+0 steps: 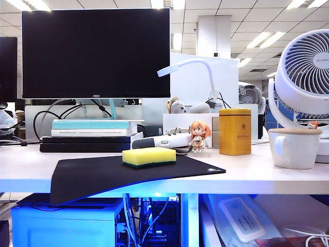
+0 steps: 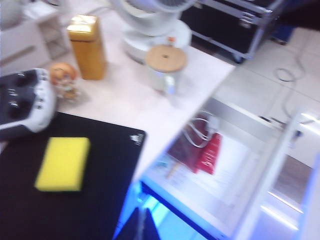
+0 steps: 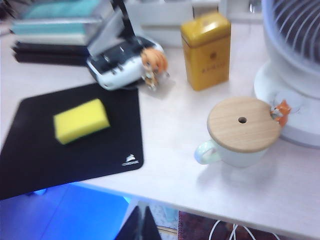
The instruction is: Open the drawer, place the cleaning sponge inside, then close the drawer.
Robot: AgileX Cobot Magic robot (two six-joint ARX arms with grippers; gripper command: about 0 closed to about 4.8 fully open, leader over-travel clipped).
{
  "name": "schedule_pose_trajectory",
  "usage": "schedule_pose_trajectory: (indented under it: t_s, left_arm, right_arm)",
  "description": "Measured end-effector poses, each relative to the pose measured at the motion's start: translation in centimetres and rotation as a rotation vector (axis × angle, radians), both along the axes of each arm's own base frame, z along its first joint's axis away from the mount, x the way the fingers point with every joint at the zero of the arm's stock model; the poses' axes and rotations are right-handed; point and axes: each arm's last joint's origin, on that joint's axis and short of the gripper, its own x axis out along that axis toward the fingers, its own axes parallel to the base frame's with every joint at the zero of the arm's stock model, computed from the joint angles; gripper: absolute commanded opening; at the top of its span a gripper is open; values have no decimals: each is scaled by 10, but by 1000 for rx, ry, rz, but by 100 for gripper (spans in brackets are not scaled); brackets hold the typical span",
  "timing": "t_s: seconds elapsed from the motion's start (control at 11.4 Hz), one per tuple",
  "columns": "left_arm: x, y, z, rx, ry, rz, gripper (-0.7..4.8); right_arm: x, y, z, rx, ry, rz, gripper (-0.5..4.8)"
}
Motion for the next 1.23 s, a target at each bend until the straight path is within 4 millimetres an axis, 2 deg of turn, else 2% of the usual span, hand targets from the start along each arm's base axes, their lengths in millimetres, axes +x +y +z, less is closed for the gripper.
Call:
schedule_pose_trajectory:
  t_s: [0.09,0.26,0.35,0.44,0.53,0.61,0.88,1.23]
  left_arm:
    - [9,-4,-2,10,-14,30,-5]
    - [34,-16,-14,2,31,71,7]
    - [53,-25,-21,-20,36,100,416]
    - [76,-36,-34,-26,47,145,479]
    - [86,-41,-42,-21,55,151,479]
    - [105,-50,-61,0,82,161,479]
    - [161,-76,-143,91,197,228,479]
    - [193,-91,-196,100,147,286,479]
  right_arm:
    - [-28,-1,3,-1,-27,-12,-9]
    - [-63,0,1,29,-41,72,-9]
    - [-71,0,4,31,-58,79,-9]
    - [-73,0,4,35,-42,88,-9]
    - [-74,1,5,45,-39,112,-9]
    - [-77,2,9,64,-52,162,-9]
    - [-81,3,12,83,-48,210,-9]
    - [-81,3,11,84,-28,209,-9]
